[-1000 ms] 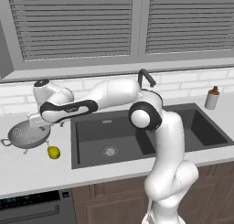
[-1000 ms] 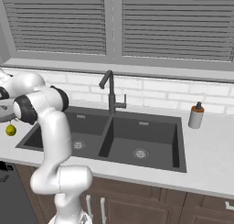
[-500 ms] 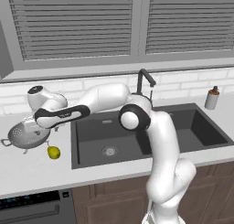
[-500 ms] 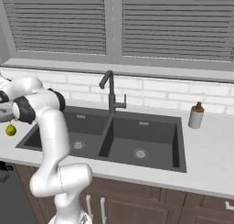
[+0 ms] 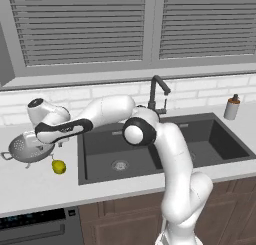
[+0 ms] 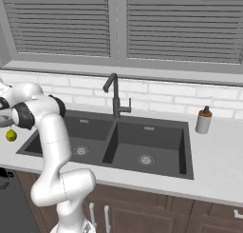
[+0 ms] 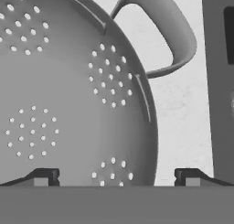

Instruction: Put the colander in the sink, put the pear in the colander, and turn on the sink faucet and pour water over the colander.

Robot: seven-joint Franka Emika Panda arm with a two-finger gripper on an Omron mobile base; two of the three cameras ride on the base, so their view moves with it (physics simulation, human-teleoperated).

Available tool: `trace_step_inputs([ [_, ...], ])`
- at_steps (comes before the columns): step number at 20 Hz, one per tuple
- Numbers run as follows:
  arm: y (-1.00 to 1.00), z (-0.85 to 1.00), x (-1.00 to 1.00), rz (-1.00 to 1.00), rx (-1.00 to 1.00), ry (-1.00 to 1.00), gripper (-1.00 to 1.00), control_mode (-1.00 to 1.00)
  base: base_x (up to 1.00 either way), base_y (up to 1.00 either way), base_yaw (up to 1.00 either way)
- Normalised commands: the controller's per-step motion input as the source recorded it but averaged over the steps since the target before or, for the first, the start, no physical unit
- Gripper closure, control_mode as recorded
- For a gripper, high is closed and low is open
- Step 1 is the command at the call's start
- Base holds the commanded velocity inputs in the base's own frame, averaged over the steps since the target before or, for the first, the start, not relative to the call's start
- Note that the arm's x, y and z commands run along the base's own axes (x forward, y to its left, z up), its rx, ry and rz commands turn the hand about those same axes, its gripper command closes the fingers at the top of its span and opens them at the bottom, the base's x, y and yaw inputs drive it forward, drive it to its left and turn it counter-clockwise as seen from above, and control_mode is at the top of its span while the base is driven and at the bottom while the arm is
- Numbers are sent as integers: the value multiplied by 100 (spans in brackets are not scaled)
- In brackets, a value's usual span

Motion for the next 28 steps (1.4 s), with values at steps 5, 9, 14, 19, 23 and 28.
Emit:
trace_step_inputs([
  [5,0,-24,0,-3,0,4,-100,-100,0,0,0],
  [9,0,0,0,0,0,1,-100,-100,0,0,0],
  [14,0,0,0,0,0,0,100,-100,0,0,0],
  [19,0,0,0,0,0,0,100,-100,0,0,0],
  [23,0,0,0,-1,0,3,100,-100,0,0,0],
  [28,-13,35,-18,-9,12,-11,100,-100,0,0,0],
])
